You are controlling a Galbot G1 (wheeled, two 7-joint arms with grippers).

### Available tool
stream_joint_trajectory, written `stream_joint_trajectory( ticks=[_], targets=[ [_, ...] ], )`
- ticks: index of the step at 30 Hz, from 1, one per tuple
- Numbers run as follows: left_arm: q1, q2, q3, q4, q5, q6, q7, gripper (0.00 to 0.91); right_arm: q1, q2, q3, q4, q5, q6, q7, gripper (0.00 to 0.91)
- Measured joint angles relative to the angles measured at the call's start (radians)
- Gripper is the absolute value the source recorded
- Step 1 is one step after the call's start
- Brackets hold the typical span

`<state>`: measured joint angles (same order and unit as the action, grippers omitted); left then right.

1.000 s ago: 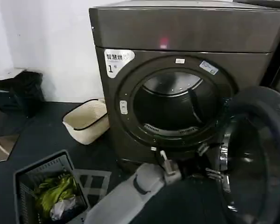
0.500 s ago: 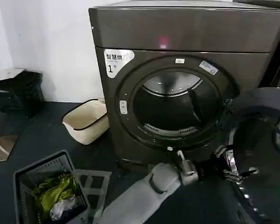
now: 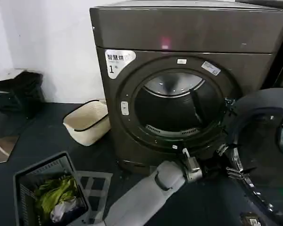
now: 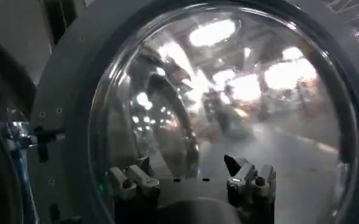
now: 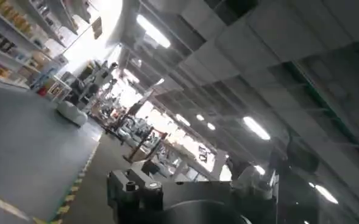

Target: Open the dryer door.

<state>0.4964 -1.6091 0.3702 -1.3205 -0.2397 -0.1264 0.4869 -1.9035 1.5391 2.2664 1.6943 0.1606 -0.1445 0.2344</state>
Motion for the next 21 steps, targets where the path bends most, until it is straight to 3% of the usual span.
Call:
stream_joint_trajectory(
  ticks=[9,16,21],
  targets=[
    [0.042,0.0,0.004,-0.077,-0.048,0.132,-0.003,0.907,0.008,-0.009,-0.016,0.004,0.011,0.009,-0.011,0.907],
    [0.088,0.004,-0.008,-0.29,-0.105,0.29,-0.059,0.907,0.009,-0.026,-0.028,0.005,0.075,0.023,-0.032,0.907],
    [0.106,0.179,-0.04,-0.438,-0.172,0.395,-0.146,0.907,0.018,-0.033,-0.044,-0.001,0.08,0.035,-0.039,0.907]
  ],
)
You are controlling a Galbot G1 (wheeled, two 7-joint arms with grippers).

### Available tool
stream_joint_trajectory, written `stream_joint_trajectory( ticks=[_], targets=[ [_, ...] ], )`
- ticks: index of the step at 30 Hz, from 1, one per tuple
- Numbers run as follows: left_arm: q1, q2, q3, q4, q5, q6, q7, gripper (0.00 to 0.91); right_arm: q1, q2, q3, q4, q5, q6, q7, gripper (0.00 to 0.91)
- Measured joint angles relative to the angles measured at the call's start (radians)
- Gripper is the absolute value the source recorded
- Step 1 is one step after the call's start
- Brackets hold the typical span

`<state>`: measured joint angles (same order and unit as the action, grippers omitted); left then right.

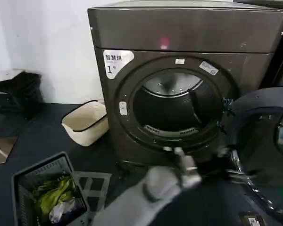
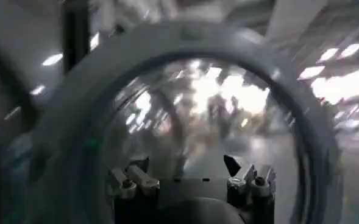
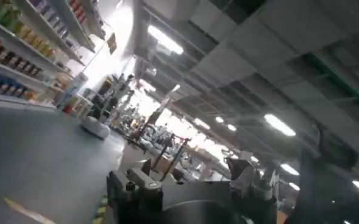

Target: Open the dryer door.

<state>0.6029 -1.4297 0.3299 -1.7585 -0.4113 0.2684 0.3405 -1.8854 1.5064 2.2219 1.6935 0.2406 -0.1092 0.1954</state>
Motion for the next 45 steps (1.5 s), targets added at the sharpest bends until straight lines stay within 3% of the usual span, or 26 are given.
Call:
stream_joint_trajectory(
  ticks=[13,20,30,37,45],
  targets=[
    [0.111,0.43,-0.214,-0.275,-0.335,0.27,-0.228,0.907,0.016,-0.016,-0.041,-0.015,-0.004,0.009,-0.01,0.907],
    [0.229,0.608,-0.38,-0.367,-0.449,0.316,-0.287,0.907,0.031,-0.01,-0.069,-0.017,-0.01,0.017,-0.011,0.907],
    [0.37,0.725,-0.582,-0.415,-0.701,0.468,-0.566,0.907,0.049,-0.017,-0.106,-0.018,-0.011,0.017,-0.018,0.907],
    [0.443,0.8,-0.683,-0.398,-0.891,0.469,-0.775,0.907,0.062,-0.015,-0.131,-0.022,0.002,0.033,-0.044,0.907],
    [0.522,0.921,-0.751,-0.354,-1.233,0.469,-1.078,0.907,0.072,-0.012,-0.145,-0.026,0.022,0.052,-0.064,0.907]
  ],
)
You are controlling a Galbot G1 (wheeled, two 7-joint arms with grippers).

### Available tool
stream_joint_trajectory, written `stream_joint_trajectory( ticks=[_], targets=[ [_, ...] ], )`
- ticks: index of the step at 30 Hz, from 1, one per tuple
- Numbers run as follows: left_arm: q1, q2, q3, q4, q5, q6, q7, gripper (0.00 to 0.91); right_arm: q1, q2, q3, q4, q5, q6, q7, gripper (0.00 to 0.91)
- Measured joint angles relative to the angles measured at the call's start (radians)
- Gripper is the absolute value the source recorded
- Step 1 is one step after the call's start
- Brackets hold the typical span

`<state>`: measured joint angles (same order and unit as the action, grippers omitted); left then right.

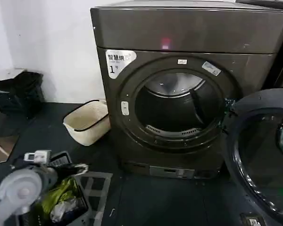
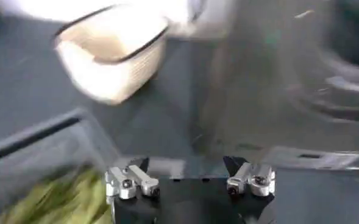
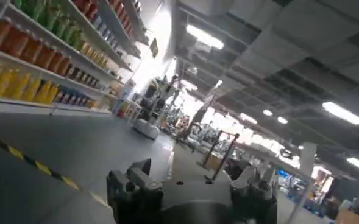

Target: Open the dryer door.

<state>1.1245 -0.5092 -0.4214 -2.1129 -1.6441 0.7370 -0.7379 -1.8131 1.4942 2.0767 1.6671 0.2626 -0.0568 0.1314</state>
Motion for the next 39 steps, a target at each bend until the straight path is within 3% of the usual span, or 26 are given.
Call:
stream_joint_trajectory(
  ticks=[6,14,22,39],
  targets=[
    [0.048,0.069,-0.019,0.043,-0.207,-0.001,-0.179,0.907,0.009,0.008,-0.009,-0.001,0.007,0.017,-0.005,0.907],
    [0.062,0.11,-0.015,0.121,-0.533,-0.001,-0.35,0.907,0.014,0.019,-0.014,-0.008,0.007,0.037,-0.009,0.907],
    [0.06,0.101,0.027,0.154,-0.65,-0.001,-0.388,0.907,0.011,0.024,-0.009,-0.012,0.021,0.045,-0.008,0.907],
    [0.015,0.096,0.071,0.188,-0.711,-0.001,-0.41,0.907,0.005,0.024,-0.007,-0.041,0.018,0.063,-0.011,0.907]
  ],
)
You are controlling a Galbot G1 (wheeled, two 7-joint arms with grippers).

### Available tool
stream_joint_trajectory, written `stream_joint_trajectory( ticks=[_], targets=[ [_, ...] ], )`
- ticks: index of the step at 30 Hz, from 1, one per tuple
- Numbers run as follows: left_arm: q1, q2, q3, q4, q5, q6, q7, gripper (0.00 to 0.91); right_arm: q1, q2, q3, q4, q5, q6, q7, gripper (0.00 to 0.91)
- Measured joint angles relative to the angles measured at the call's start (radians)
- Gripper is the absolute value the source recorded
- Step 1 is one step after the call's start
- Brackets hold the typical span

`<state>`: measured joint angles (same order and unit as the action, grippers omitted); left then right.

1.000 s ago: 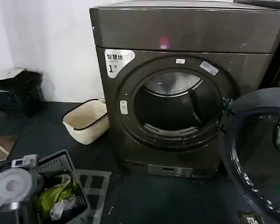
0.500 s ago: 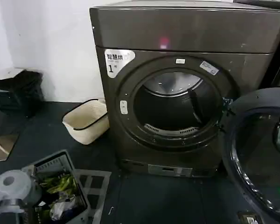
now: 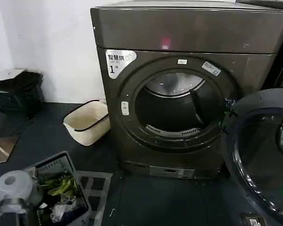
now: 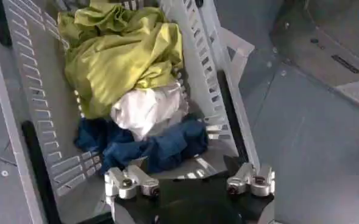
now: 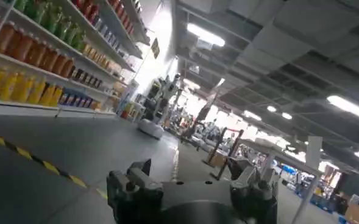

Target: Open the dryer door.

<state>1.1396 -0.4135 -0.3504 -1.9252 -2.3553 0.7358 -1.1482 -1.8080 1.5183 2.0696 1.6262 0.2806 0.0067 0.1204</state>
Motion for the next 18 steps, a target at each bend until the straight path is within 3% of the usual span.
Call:
stream_joint_trajectory(
  ticks=[18],
  targets=[
    [-0.014,0.005,-0.004,0.038,-0.029,0.001,-0.009,0.907,-0.006,-0.006,0.014,-0.034,-0.021,0.014,-0.01,0.907]
  ],
)
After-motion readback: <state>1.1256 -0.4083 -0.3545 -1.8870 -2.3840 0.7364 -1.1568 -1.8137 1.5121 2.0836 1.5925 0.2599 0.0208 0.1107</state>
